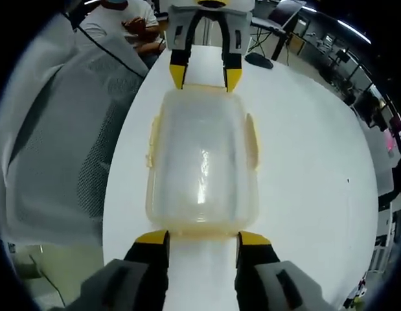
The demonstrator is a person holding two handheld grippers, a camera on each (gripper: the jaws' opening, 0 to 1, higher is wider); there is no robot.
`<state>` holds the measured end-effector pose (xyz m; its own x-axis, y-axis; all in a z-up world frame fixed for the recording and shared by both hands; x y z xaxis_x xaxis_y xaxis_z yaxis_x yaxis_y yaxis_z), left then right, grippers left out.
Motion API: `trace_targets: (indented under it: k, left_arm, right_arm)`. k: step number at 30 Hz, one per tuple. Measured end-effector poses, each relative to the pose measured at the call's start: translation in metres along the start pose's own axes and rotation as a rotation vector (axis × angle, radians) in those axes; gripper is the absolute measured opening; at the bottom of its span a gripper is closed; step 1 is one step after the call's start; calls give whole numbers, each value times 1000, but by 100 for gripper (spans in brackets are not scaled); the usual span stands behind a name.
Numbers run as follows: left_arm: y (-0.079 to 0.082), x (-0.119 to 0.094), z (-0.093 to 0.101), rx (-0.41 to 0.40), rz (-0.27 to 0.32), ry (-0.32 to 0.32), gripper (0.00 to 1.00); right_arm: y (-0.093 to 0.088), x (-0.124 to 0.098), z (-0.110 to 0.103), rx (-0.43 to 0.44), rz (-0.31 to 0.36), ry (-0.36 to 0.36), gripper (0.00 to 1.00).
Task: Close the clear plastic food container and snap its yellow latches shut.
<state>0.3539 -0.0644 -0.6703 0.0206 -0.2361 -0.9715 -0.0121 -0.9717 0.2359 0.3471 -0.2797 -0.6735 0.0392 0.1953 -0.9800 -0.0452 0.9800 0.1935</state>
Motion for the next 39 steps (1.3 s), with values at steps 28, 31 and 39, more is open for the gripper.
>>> trace_targets:
  k: [28, 31, 39]
  left_arm:
    - [-20, -25, -5, -393, 223, -40, 42]
    - [-17, -26, -5, -484, 271, -56, 42]
    - [-15, -26, -9, -707, 353, -70, 41]
  right_arm:
    - [-14, -31, -5, 238, 92, -15, 40]
    - [-14, -33, -6, 298, 97, -45, 39]
    - [-8, -33, 0, 631, 235, -41, 37]
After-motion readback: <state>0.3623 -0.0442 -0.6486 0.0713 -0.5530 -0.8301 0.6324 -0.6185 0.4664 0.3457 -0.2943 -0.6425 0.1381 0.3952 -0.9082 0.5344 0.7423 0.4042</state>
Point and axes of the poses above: the point that each gripper's makers call its tool centre point, and the gripper's own axes: x roughly forward along the fingers, z roughly to its right, y roughly out of its top, the point moved 8 cm from there along -x, roughly backward along the fingers, and after that the axes turned 6 degrees about -z, right-handed, at the moved point
